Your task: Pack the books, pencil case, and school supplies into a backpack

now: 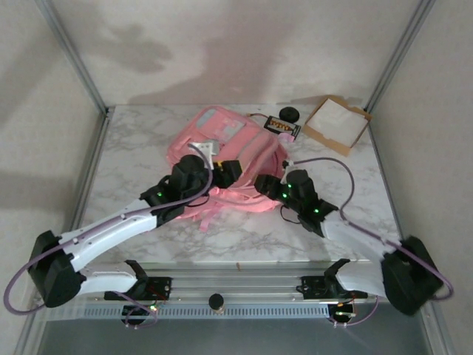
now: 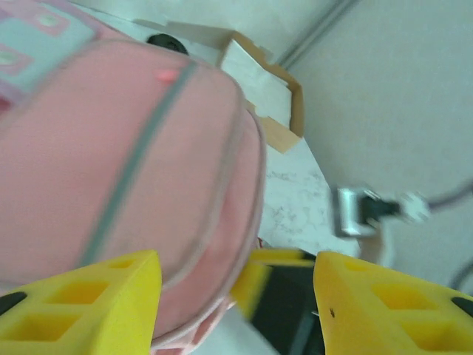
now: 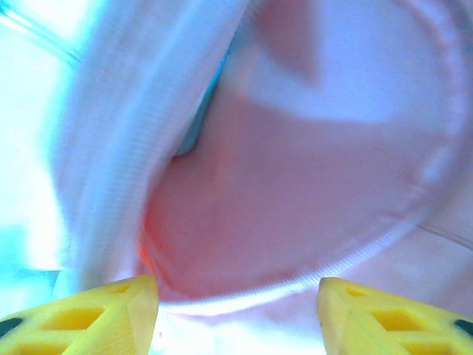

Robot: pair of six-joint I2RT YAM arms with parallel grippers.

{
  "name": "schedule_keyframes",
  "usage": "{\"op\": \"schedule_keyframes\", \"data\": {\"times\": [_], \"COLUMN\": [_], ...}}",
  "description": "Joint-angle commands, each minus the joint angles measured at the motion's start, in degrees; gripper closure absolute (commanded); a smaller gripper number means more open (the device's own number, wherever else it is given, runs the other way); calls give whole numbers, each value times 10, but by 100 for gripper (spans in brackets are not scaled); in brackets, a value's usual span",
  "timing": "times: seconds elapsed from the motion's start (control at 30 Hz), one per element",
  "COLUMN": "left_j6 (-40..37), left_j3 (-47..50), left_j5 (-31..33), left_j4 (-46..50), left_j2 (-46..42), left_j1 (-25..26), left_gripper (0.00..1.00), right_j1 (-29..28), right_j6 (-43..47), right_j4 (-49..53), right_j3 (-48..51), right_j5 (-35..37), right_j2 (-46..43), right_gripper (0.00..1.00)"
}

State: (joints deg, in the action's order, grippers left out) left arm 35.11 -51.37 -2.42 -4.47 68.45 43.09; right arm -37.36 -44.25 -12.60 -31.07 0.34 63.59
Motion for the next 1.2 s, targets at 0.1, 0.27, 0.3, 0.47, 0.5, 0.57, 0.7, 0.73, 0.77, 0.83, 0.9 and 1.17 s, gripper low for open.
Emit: {"op": "schedule_keyframes", "data": {"times": [0.1, 0.27, 0.3, 0.47, 0.5, 0.57, 0.7, 0.73, 0.77, 0.83, 0.9, 1.17], "left_j6": [126, 159, 159, 169, 165, 154, 143, 143, 142, 140, 138, 136], "left_j3": [84, 99, 104, 132, 135, 137, 138, 141, 145, 148, 147, 157], "left_j5": [-49, -58, -48, -48, -43, -33, -19, -19, -18, -13, -8, 0], "left_j4": [-27, -50, -48, -51, -48, -36, -17, -16, -19, -18, -13, -13], "left_j2": [-19, 0, 0, -14, -21, -30, -37, -39, -43, -45, -43, -38], "left_j1": [-104, -142, -145, -164, -165, -169, -173, -173, -174, -176, -178, -183], "left_gripper": [40, 39, 39, 38, 38, 37, 37, 37, 36, 36, 35, 33], "right_j1": [-100, -215, -229, -240, -244, -253, -261, -265, -271, -273, -273, -263], "right_j6": [-37, -54, -51, -3, 9, 15, -28, -43, -59, -71, -87, -152], "right_j4": [149, 117, 113, 93, 89, 83, 160, 192, 221, 240, 261, 359], "right_j3": [10, -44, -64, -165, -187, -212, -270, -289, -304, -322, -342, -395], "right_j5": [117, 139, 144, 105, 97, 99, 147, 167, 189, 197, 208, 242], "right_j2": [-84, 41, 72, 201, 225, 257, 298, 307, 316, 336, 357, 403], "right_gripper": [42, 41, 40, 28, 26, 22, 22, 24, 25, 27, 28, 37]}}
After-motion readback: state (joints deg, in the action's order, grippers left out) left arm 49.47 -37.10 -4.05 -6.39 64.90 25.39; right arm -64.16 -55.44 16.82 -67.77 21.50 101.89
